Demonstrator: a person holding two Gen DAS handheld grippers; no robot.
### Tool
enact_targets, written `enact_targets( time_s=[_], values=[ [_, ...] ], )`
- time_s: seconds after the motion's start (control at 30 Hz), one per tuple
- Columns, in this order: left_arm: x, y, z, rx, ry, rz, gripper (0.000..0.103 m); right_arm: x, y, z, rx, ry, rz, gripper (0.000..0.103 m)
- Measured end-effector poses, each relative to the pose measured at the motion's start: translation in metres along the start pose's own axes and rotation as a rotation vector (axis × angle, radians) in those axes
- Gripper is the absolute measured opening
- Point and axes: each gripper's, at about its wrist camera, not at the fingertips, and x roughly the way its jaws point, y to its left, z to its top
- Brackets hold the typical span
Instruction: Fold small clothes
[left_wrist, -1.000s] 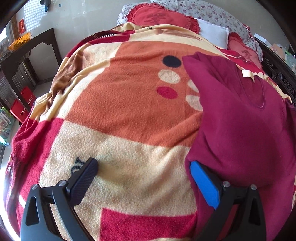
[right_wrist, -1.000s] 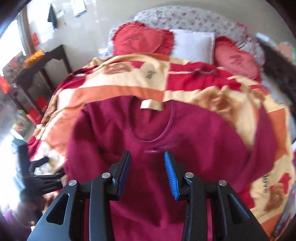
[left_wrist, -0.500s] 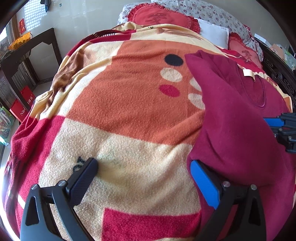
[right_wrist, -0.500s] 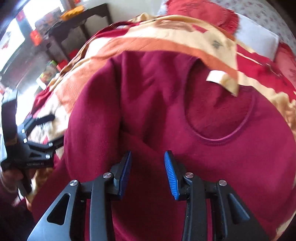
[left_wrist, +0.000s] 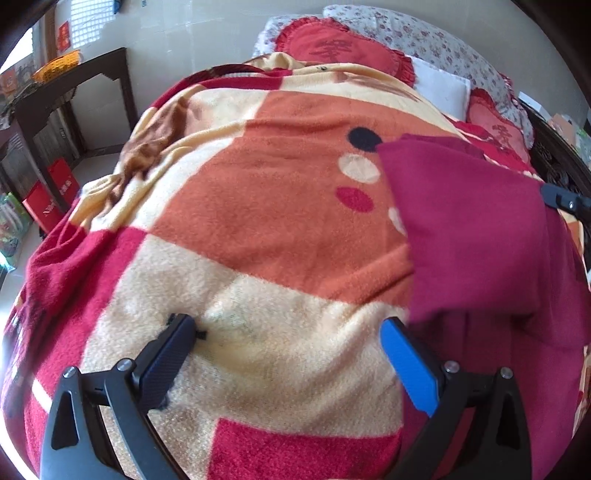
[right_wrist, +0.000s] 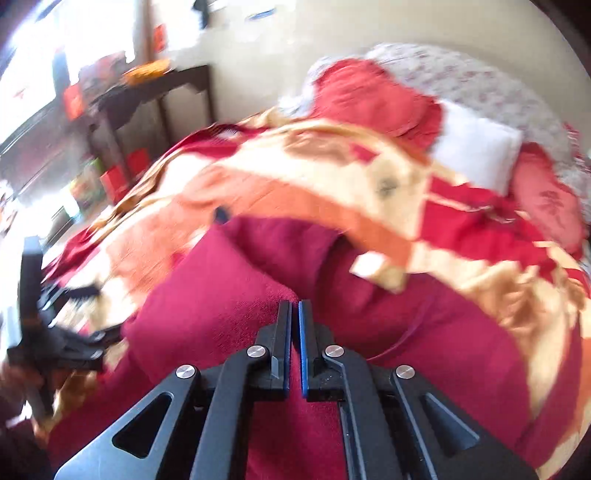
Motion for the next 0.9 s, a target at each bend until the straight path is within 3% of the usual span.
enact_targets(
  time_s=[0.07, 0.17, 0.2, 0.27, 0.37, 0.43, 0.6, 0.67, 0.8, 0.87, 0.9],
  values=[
    [-0.001, 0.005, 0.001, -0.025, 0.002, -0.001, 0.101, 0.018, -0.001, -0.002, 0.019, 0.038, -0.048, 0.000],
    [-0.006, 0.012, 0.002, -0.045, 0.004, -0.011, 0.101, 0.033, -0.004, -0.005, 0.093, 0.111, 0.032, 0.002],
    [-0.009, 0.014, 0.002, -0.053, 0.002, -0.010, 0.101, 0.028, -0.007, -0.003, 0.132, 0.088, 0.068, 0.012],
    [-0.014, 0.018, 0.002, -0.071, 0.000, -0.030, 0.101, 0.018, -0.005, 0.005, 0.172, 0.030, 0.117, 0.017],
    [-0.024, 0.016, -0.001, -0.054, -0.007, -0.061, 0.100, 0.016, 0.017, 0.026, 0.123, 0.012, 0.201, 0.017],
    [-0.032, 0.008, -0.005, 0.002, -0.022, -0.079, 0.100, 0.021, 0.041, 0.036, 0.059, 0.047, 0.234, 0.017],
    [-0.034, -0.024, -0.006, 0.151, -0.055, -0.071, 0.100, 0.025, 0.072, 0.038, -0.014, 0.037, 0.225, 0.019],
    [-0.025, -0.032, 0.001, 0.140, -0.050, -0.077, 0.100, 0.038, 0.070, 0.044, -0.005, 0.044, 0.160, 0.019],
    [0.002, -0.034, 0.016, 0.072, -0.020, -0.038, 0.099, 0.080, 0.062, 0.065, -0.003, 0.101, 0.162, 0.026],
    [0.008, -0.024, 0.018, 0.015, 0.007, -0.060, 0.099, 0.101, 0.063, 0.070, -0.028, 0.150, 0.208, 0.024],
    [0.008, -0.018, 0.017, -0.010, 0.013, -0.081, 0.099, 0.114, 0.069, 0.071, -0.063, 0.193, 0.252, 0.010]
  ],
)
